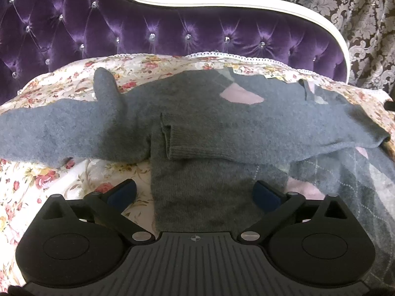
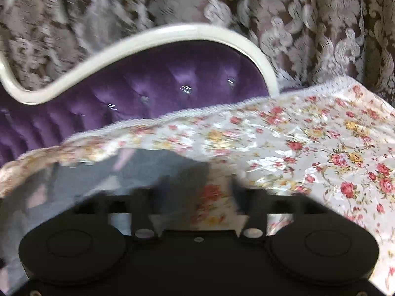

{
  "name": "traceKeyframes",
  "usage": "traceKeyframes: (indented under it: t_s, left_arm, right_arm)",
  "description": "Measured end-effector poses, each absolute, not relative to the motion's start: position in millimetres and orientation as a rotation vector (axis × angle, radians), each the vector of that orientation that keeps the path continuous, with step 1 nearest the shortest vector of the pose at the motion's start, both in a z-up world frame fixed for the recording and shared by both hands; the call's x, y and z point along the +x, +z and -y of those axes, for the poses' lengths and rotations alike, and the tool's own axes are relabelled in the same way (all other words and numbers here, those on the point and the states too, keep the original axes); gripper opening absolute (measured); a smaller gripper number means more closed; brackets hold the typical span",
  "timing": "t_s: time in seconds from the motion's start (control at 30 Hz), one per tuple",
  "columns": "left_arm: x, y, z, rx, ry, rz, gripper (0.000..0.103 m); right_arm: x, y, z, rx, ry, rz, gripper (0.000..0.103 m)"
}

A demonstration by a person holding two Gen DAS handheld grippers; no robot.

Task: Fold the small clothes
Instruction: 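Reach the left gripper to the other sleeve and close on it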

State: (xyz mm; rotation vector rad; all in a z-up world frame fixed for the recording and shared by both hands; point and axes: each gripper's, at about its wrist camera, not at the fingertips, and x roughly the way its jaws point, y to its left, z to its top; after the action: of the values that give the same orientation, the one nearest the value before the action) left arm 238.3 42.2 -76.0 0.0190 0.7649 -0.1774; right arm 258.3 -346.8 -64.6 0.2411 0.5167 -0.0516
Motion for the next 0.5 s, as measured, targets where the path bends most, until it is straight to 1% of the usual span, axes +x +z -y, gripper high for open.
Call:
traceKeyframes:
  t_s: [0.03,0.1,0.13,0.17,0.33,0.5]
  left_arm:
    - [238,-76,-42,0.020,-0.178,-0.762,0.103]
    - [237,-77,-42,0.028,-0.180,-0.755,0.103]
    - [236,-77,-42,0.037,-0.185,-0.752,0.103]
    - [235,-77,-41,0.047,-0.191,-0.749,0.103]
    - [233,-73,-53,0.015,-0.231,-0.751,0.101]
    - [222,-62,-85,-0.090,-0.121,-0.722,0.101]
  right_arm:
    - [253,-62,340,0.244,-0.033,-0.518,0.080]
    - [238,-61,325,0.259,0.008,-0.525,0.087]
    - [229,-62,317,0.269,0.032,-0.526,0.097]
    - [221,-63,307,0.284,0.061,-0.527,0.103]
    - [203,-71,269,0.286,0.200,-0.549,0.103]
    - [193,-81,245,0.234,0.300,-0.557,0.103]
